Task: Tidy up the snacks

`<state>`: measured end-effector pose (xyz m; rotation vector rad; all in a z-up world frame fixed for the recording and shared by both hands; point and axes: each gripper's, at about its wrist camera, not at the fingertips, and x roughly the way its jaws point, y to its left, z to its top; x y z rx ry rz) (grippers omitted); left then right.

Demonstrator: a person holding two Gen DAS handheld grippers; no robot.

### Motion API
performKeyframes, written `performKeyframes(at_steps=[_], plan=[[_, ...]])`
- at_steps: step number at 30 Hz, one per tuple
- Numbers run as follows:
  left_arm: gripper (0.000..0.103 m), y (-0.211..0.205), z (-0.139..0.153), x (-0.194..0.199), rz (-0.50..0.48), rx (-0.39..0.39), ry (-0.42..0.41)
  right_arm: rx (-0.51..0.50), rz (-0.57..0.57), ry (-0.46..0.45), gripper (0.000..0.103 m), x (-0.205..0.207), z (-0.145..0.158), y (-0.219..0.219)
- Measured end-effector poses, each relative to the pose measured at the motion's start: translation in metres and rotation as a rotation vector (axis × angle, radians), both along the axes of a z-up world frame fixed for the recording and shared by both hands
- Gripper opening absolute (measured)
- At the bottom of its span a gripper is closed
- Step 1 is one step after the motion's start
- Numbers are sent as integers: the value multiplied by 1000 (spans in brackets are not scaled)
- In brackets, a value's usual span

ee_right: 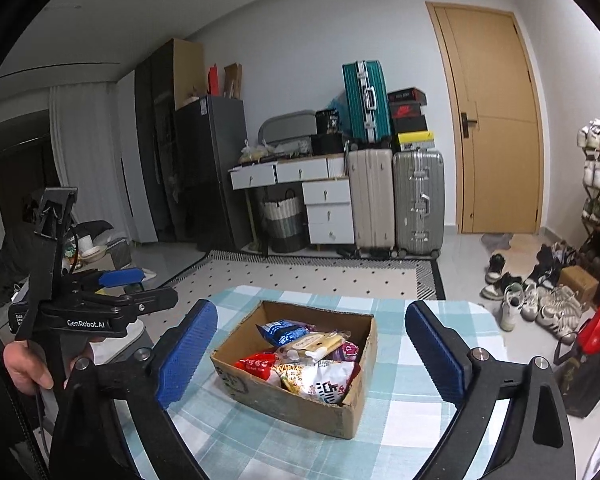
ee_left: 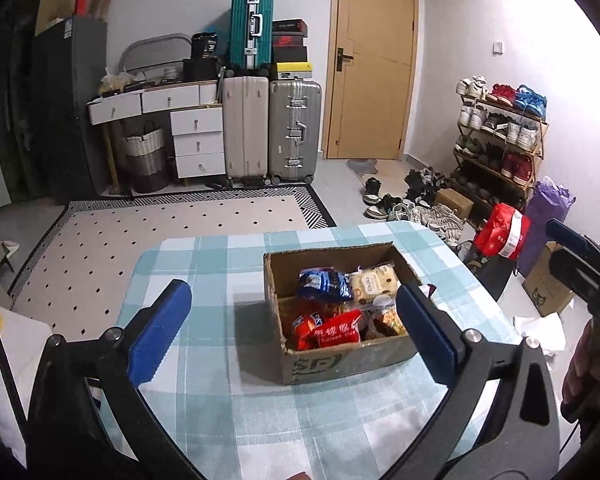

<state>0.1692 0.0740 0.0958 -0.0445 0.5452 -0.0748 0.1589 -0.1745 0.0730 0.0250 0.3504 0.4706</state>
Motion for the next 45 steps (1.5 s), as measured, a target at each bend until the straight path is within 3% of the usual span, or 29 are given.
performKeyframes(at_steps=[9, 21, 31, 45], plan=[[102, 8, -26, -46, 56, 12, -114, -47, -26, -92, 98, -40, -20, -5], [102, 26, -99, -71, 160, 26, -119, -80, -40, -147, 98, -82, -71, -10], [102, 33, -142, -83, 207, 49, -115, -88, -61, -155, 98, -94, -99, -15], [102, 30, -170, -95, 235, 114, -183, -96, -98, -126, 98, -95, -141, -23]])
